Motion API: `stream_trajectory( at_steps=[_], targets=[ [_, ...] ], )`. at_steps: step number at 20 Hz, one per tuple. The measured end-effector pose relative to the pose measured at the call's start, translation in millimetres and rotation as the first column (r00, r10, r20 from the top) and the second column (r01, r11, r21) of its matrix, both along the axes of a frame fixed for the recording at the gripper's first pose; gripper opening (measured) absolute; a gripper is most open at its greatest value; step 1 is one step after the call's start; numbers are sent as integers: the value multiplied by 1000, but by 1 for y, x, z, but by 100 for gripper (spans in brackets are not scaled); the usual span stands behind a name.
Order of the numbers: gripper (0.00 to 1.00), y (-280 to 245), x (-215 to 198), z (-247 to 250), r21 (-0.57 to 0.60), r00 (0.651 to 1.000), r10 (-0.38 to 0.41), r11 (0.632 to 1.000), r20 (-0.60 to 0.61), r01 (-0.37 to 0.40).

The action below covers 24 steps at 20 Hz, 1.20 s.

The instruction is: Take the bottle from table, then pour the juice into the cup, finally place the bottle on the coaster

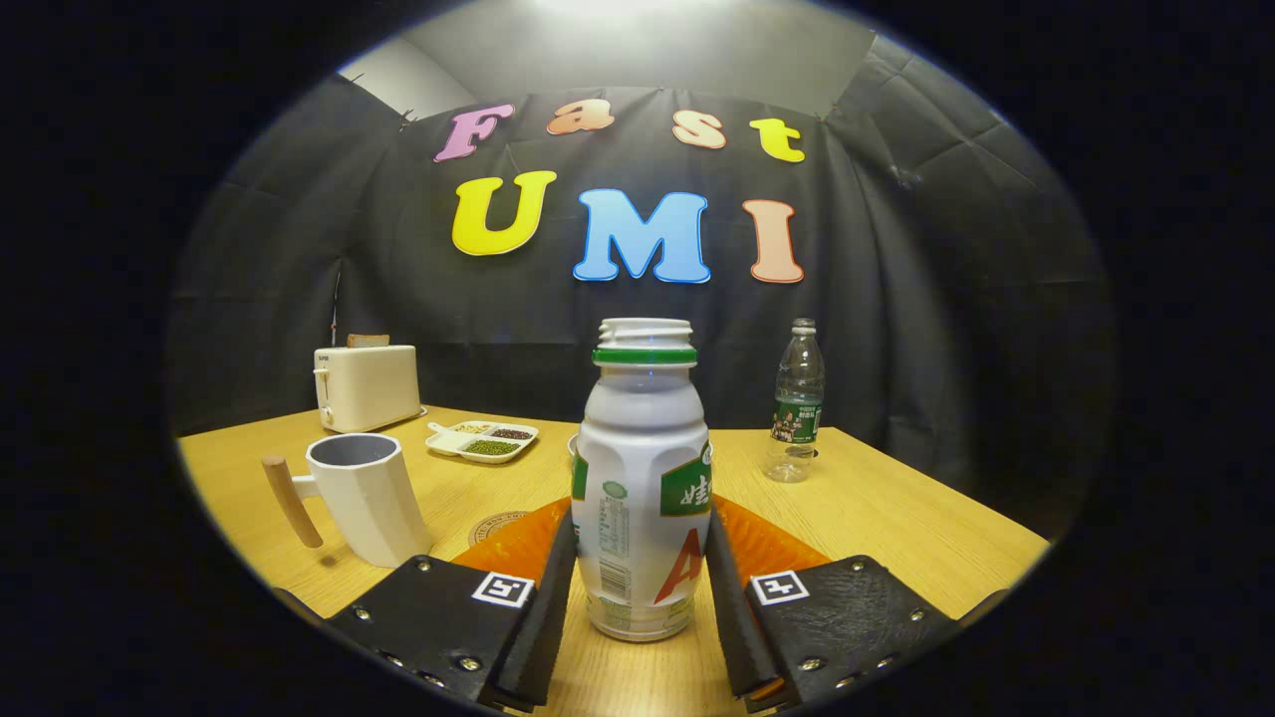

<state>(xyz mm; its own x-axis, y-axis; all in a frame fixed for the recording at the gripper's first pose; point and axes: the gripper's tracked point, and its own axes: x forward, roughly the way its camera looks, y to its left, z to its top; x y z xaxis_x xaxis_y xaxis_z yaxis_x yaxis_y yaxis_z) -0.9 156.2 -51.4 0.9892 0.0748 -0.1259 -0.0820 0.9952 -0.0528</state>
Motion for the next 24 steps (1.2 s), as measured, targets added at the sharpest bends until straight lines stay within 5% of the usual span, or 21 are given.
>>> stream_trajectory(
  at_steps=[8, 20, 24],
  targets=[
    [65, 0, 2, 22, -250, 997, -11, 968, 70, 29],
    [64, 12, 9, 59, -596, 986, 39, 800, 163, 67],
    [64, 19, 10, 67, -692, 981, 68, 717, 184, 80]
  ],
)
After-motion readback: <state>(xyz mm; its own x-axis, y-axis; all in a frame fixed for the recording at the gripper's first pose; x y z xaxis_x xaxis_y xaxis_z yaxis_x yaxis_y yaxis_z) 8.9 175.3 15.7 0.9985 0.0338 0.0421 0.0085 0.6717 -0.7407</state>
